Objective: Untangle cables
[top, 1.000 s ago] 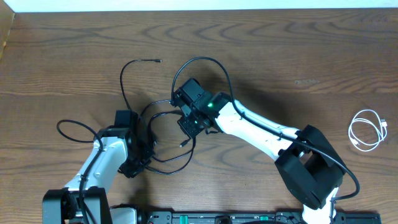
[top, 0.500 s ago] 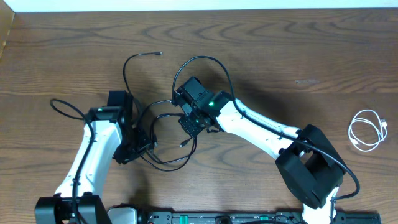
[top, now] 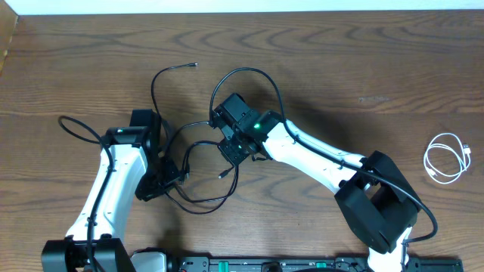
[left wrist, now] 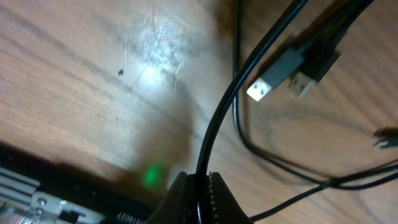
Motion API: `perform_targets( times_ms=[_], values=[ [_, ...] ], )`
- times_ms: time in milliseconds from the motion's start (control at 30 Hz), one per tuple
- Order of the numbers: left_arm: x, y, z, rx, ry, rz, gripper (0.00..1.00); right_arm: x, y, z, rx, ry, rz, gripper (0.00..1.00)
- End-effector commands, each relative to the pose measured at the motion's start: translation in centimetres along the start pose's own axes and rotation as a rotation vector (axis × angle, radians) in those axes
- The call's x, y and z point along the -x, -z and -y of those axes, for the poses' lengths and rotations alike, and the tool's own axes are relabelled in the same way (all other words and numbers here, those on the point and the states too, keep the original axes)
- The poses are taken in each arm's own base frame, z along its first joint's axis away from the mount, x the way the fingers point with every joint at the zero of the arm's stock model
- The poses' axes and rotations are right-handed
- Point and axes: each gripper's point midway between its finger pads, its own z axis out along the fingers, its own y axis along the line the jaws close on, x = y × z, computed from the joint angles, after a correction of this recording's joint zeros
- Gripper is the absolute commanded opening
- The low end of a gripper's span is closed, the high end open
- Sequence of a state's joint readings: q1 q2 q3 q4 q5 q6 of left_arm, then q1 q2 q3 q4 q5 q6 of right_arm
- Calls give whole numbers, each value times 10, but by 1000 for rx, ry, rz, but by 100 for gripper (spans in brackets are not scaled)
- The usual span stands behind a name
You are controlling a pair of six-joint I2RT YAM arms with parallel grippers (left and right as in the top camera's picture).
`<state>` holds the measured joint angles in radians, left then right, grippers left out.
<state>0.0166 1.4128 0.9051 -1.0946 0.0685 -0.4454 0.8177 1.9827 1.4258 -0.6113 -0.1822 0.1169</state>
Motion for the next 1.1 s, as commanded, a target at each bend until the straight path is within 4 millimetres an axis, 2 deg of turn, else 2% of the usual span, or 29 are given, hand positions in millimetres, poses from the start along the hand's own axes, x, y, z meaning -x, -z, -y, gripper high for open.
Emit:
perform_targets(
  times_ms=[0,367,567,733,1067],
  values=[
    [9,3,0,8,27,35,8,-2,-3,4,-23,15,-5,23],
    [18,-9,4,-11,71,78,8,-2,-4,4,-26,16,-1,28],
    [25,-8,-8,59,74,122,8,-1,-4,4,-25,16,1,28],
    [28,-10,-7,51,76,135,8,-1,-4,4,-25,16,1,29],
    [25,-41,-9,41,76,152,8,-2,-5,5,-25,16,2,31]
  ],
)
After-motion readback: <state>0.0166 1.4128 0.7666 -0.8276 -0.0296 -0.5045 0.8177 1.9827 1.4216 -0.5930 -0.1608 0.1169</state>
